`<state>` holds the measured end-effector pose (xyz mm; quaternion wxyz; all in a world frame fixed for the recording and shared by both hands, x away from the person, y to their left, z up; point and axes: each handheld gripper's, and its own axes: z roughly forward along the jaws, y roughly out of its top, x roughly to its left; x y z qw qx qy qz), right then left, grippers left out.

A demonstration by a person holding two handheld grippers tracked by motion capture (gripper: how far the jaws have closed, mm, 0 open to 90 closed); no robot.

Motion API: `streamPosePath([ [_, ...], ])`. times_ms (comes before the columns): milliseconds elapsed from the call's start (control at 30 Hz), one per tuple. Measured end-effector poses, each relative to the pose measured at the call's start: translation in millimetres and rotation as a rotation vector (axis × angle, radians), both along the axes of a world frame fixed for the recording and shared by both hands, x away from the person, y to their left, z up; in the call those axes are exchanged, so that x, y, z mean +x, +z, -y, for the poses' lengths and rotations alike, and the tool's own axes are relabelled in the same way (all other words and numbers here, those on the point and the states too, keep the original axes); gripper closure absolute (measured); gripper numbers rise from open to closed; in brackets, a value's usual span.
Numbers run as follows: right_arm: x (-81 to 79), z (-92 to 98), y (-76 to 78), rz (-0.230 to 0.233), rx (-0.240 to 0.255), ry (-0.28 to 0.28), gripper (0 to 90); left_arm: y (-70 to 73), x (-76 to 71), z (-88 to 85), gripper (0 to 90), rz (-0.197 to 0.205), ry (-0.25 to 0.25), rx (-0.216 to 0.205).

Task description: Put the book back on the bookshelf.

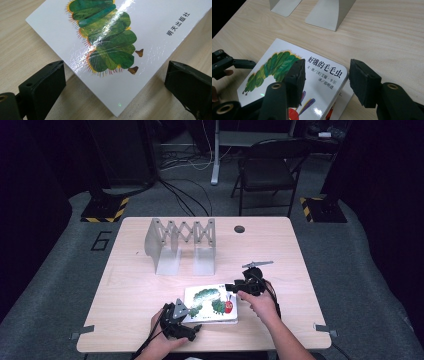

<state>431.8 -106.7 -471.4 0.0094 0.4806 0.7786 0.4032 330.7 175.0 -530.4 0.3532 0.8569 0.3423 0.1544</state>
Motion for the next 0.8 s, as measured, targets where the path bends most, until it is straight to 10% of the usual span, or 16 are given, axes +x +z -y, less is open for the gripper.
streamPosePath([
  [800, -2.9, -3.0, 3.4, 0.013, 0.019, 0.016, 47.0, 0.6, -4.2, 10.0, 2.7, 0.040, 0.104, 0.012],
])
